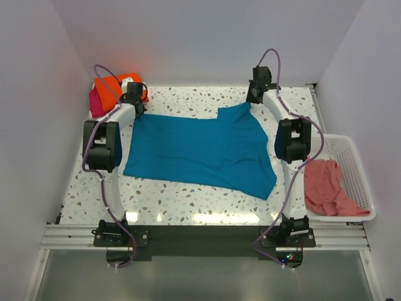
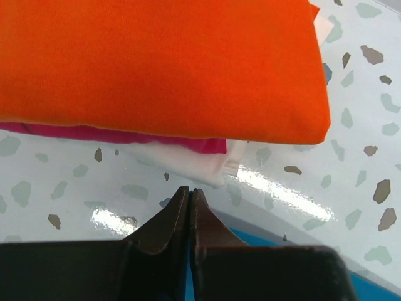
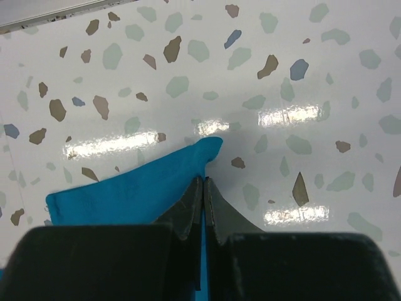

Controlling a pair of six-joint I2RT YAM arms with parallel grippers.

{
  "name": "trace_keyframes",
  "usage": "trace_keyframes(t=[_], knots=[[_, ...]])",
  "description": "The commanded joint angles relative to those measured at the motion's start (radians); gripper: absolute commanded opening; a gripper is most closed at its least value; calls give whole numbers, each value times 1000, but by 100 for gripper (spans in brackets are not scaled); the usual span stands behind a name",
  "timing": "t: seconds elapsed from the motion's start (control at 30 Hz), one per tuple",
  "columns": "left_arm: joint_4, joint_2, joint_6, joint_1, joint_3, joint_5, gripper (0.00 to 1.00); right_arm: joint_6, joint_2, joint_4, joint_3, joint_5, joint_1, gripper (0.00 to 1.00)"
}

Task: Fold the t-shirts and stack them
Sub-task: Fold the tshirt

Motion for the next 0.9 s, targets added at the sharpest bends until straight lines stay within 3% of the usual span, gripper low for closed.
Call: trace_keyframes(t=[0.0,0.2,0.63,0.87], knots=[[86,3,44,13,37,25,0,29,-91,36,50,-37,-12,0],[126,-35,50,22,-4,41,0,37,-195,68,-60,-39,-12,0],[144,-170,-26,31,-195,68,0,109,-511,171,-560,-17,-2,0],[106,-282,-68,33,-297,54,0,132,-670,173,-740,0,24,0]])
